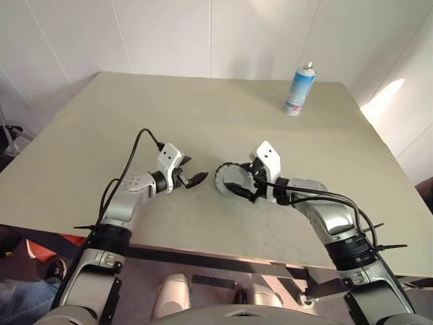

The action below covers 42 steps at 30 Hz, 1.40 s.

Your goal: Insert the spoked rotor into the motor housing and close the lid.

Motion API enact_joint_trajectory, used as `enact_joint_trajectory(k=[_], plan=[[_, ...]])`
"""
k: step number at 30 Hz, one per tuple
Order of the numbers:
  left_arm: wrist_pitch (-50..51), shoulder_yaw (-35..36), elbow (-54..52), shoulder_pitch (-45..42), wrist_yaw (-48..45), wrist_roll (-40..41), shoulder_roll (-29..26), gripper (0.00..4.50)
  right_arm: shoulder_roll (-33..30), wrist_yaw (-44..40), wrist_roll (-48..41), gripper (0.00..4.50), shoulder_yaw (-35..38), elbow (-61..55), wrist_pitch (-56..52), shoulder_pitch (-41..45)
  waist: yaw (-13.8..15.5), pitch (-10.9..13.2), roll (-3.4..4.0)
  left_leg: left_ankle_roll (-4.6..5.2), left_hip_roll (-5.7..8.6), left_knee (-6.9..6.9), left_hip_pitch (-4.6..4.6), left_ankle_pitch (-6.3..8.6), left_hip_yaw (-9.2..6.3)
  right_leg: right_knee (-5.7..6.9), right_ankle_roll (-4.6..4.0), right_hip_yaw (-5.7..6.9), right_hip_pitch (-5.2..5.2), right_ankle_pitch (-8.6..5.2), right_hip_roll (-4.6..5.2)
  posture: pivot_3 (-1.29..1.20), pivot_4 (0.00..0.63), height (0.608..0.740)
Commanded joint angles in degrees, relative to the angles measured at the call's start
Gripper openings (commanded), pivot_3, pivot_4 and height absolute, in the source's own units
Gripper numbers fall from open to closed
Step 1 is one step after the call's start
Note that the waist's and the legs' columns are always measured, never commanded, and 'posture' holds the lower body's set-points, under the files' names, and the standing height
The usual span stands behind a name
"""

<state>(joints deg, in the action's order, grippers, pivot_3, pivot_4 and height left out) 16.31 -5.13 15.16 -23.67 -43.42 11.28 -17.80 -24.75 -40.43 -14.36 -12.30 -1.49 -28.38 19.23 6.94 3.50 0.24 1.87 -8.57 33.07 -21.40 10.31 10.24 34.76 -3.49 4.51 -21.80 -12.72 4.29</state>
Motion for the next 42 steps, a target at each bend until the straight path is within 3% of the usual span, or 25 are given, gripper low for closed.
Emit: enact_joint_trajectory(k=[1, 14, 17, 19, 20, 32, 42], plan=[[-0.04, 0.6, -2.42, -0.12, 0.32, 0.35, -0.38, 4.5, 0.46, -0.83, 1.14, 4.48, -0.15, 0.9, 2.12, 1.28, 0.0, 0.0, 0.0, 0.0, -0.01, 0.0, 0.0, 0.0, -0.01, 0.0, 0.0, 0.01, 0.0, 0.0, 0.0, 0.0, 0.0, 0.74], [-0.07, 0.66, -2.33, 0.17, 0.92, 0.21, -0.44, 4.5, 0.28, -2.46, 3.58, 4.48, -0.54, 1.14, 4.42, -0.47, 0.0, 0.0, 0.0, 0.0, -0.01, 0.01, 0.37, 0.01, -0.02, -0.02, 0.29, 0.01, 0.43, -0.17, 0.0, 0.0, 0.0, 0.74], [-0.13, 0.65, -2.13, 0.07, 1.18, 0.15, -0.31, 4.5, 0.88, -1.69, 4.0, 3.9, -0.51, 1.97, 4.4, -0.2, -0.01, 0.0, 0.0, 0.0, -0.01, 0.01, 0.38, 0.01, -0.02, -0.02, 0.29, 0.01, 0.43, -0.17, 0.0, 0.0, 0.0, 0.74], [-0.13, 0.65, -2.16, 0.08, 1.31, 0.17, -0.3, 4.5, 0.92, -2.04, 3.73, 3.24, -0.33, 1.11, 4.18, -0.21, -0.01, 0.0, 0.0, 0.0, -0.01, 0.01, 0.38, 0.01, -0.02, -0.02, 0.29, 0.01, 0.43, -0.17, 0.0, 0.0, 0.0, 0.74], [-0.14, 0.66, -2.16, 0.12, 1.4, 0.18, -0.32, 4.5, 0.99, -2.07, 3.39, 3.17, 0.02, 0.66, 3.81, -0.05, -0.01, 0.0, 0.0, 0.0, -0.01, 0.01, 0.38, 0.01, -0.02, -0.02, 0.29, 0.01, 0.44, -0.17, 0.0, 0.0, 0.0, 0.74], [-0.15, 0.44, -2.01, 0.13, 1.65, 0.06, -0.14, 4.5, 3.13, -2.29, -4.23, 3.17, 5.85, -5.51, -1.46, 3.67, 0.0, 0.01, 0.01, 0.02, -0.02, 0.0, 0.3, 0.01, -0.02, -0.02, 0.24, 0.01, 0.35, -0.15, 0.0, 0.0, 0.0, 0.74], [-0.21, 0.29, -2.12, 0.24, 1.71, -0.1, 0.17, 4.5, 3.4, 2.17, 4.03, 3.17, 0.95, 1.55, -0.11, 4.53, 0.07, 0.01, 0.0, 0.05, -0.01, 0.0, 0.29, 0.04, -0.01, -0.05, 0.27, 0.01, 0.36, -0.17, 0.0, 0.0, 0.0, 0.74]])
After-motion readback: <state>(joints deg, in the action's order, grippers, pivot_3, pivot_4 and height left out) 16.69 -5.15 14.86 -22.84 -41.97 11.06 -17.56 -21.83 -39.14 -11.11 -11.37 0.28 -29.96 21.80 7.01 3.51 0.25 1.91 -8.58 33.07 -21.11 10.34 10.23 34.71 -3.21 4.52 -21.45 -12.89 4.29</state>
